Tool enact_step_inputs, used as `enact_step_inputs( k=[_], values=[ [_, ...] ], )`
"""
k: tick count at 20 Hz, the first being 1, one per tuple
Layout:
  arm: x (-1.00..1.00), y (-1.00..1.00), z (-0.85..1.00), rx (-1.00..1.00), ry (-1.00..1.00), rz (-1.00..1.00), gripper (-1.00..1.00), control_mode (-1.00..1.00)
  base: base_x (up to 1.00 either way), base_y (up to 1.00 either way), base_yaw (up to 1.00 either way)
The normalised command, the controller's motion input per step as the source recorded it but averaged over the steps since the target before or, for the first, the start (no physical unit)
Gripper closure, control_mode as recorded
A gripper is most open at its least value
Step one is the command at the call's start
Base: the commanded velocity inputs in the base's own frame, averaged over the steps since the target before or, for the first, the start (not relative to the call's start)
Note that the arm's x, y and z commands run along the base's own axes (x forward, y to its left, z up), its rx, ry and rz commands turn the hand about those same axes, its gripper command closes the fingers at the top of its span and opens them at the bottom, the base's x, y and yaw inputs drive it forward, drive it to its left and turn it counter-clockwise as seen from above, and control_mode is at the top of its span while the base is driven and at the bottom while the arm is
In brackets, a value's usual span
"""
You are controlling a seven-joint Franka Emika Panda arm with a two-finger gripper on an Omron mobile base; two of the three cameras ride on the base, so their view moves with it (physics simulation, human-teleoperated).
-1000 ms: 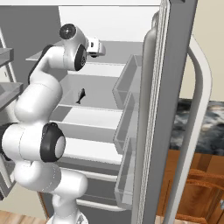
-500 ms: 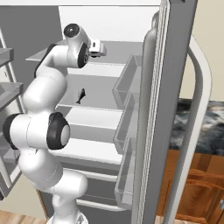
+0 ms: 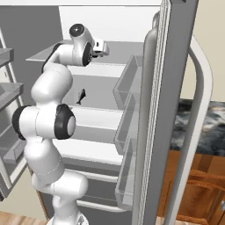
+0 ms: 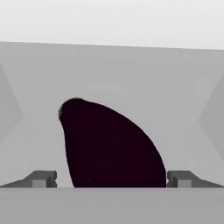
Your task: Place the ketchup and mayonnaise from the counter to the top shelf of the fridge. If the existing items in the fridge are on the top shelf, move them to other shelves.
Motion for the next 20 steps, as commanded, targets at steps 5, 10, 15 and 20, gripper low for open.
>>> enact_step_inputs(
  k=[5, 10, 15, 20],
  values=[
    [0.4, 0.0, -0.1, 0.0, 0.0, 0.0, 1.0, -1.0, 0.0, 0.0, 0.0],
    [0.3, 0.0, -0.11, 0.01, 0.0, 0.0, 1.0, -1.0, 0.0, 0.0, 0.0],
    [-0.32, -0.03, 0.0, 0.0, 0.0, 0.0, 1.0, -1.0, 0.0, 0.0, 0.0],
    [-1.0, 0.0, 0.0, 0.08, -0.27, 0.0, 1.0, -1.0, 0.0, 0.0, 0.0]
  ],
)
